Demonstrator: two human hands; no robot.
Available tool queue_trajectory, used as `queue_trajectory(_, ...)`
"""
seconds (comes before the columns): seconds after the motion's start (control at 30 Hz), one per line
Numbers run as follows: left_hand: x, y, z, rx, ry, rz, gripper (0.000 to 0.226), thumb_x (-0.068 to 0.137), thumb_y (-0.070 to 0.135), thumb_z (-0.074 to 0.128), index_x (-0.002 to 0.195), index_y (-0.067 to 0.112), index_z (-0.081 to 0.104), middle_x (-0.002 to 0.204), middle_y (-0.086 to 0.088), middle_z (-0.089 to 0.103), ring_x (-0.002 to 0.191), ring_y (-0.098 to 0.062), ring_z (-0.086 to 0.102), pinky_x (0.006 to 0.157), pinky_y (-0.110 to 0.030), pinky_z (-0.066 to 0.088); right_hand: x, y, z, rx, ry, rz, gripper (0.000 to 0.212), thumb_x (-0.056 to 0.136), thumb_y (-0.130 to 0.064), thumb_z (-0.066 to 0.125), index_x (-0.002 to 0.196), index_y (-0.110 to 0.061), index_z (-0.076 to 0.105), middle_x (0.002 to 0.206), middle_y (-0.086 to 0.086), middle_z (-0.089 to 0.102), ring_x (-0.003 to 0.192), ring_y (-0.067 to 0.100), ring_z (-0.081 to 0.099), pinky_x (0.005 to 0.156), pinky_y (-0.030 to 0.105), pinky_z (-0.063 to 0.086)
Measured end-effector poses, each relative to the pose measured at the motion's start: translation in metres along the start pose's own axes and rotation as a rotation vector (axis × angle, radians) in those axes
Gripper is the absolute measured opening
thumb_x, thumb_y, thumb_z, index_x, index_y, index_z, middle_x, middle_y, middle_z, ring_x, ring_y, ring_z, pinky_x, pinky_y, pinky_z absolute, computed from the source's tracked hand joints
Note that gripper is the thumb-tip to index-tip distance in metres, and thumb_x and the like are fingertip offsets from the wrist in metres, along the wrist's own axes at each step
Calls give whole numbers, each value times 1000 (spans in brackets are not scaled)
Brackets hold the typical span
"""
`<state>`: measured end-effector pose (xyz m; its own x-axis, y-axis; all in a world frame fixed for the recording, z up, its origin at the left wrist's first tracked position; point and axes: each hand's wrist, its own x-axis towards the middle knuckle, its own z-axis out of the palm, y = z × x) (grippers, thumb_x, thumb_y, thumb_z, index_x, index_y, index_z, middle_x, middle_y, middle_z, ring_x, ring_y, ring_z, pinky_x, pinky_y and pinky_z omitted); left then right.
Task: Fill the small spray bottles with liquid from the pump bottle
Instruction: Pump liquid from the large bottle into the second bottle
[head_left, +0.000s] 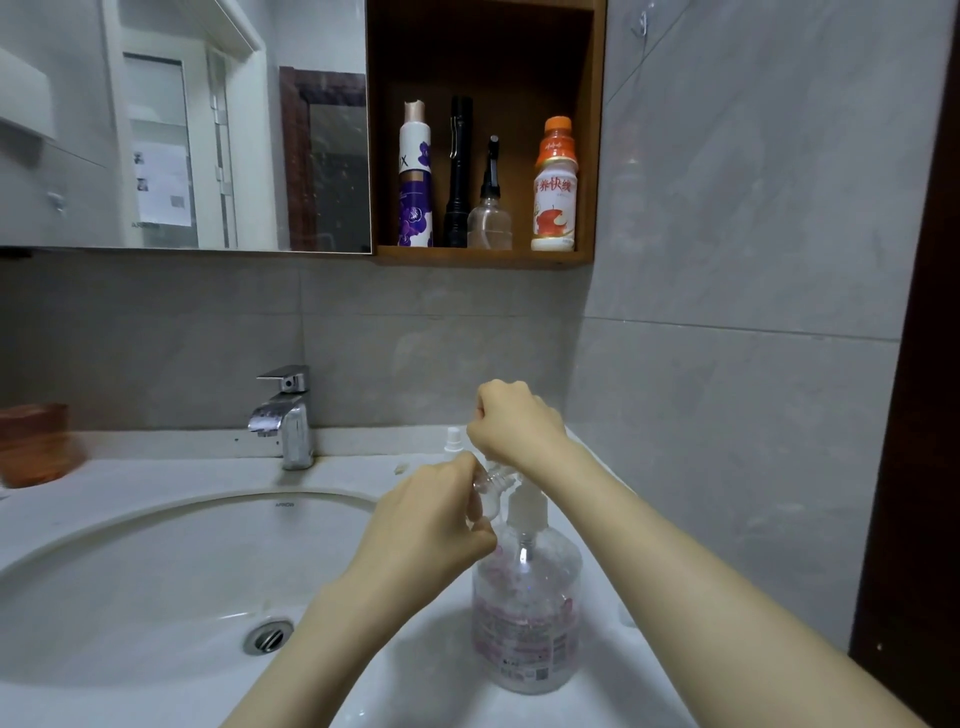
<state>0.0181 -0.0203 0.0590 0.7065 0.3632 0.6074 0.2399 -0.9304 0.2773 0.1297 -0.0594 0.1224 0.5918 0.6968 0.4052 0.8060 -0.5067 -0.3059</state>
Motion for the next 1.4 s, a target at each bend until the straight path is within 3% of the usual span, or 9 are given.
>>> queue_trajectory(0.23,2,0,-2,-4,5,-13,19,76,16,55,81,26,39,62,14,45,69,-13,48,50,-22,27,1,-2,-1,11,6,0,22,83,-6,42,100,-10,54,106,11,54,96,34,53,73,32,37)
queue_trajectory(0.57,0,-1,2,-30,27,-2,18,77,16,54,83,25,40,60,14,44,61,-9,44,50,-22,26,2,0,1,4,16,-3,23,83,-6,43,103,-9,55,109,12,56,91,32,52,71,32,37)
queue_trajectory(0.77,-2,-4,7,-46,-6,-2,19,78,17,56,84,25,40,66,16,44,70,-12,47,50,-20,26,4,4,9,13,-20,9,23,84,-6,42,102,-10,55,110,12,56,94,33,54,72,31,39)
queue_trajectory(0.87,0,-3,5,-41,-2,-6,17,78,17,55,81,25,40,64,14,45,68,-11,47,49,-21,26,4,3,6,18,4,10,23,83,-5,42,101,-9,55,109,12,55,86,32,50,71,32,38)
queue_trajectory(0.97,3,0,2,-41,-7,-22,24,77,16,55,74,29,34,63,13,45,67,-12,47,50,-23,26,3,0,2,39,19,23,24,83,-6,42,102,-8,56,110,12,56,87,33,51,72,32,38)
queue_trajectory(1.1,3,0,-1,-10,-17,-24,17,75,16,56,78,23,40,67,11,50,73,-16,52,49,-24,27,1,-2,-2,39,62,14,24,84,-9,42,104,-9,56,113,14,56,101,35,54,75,33,38)
queue_trajectory(1.4,5,-2,-1,-28,-20,-12,21,74,17,57,76,28,38,70,13,52,73,-13,55,55,-26,35,1,-3,-5,15,70,7,24,85,-8,43,105,-9,56,113,13,56,101,35,54,74,32,37)
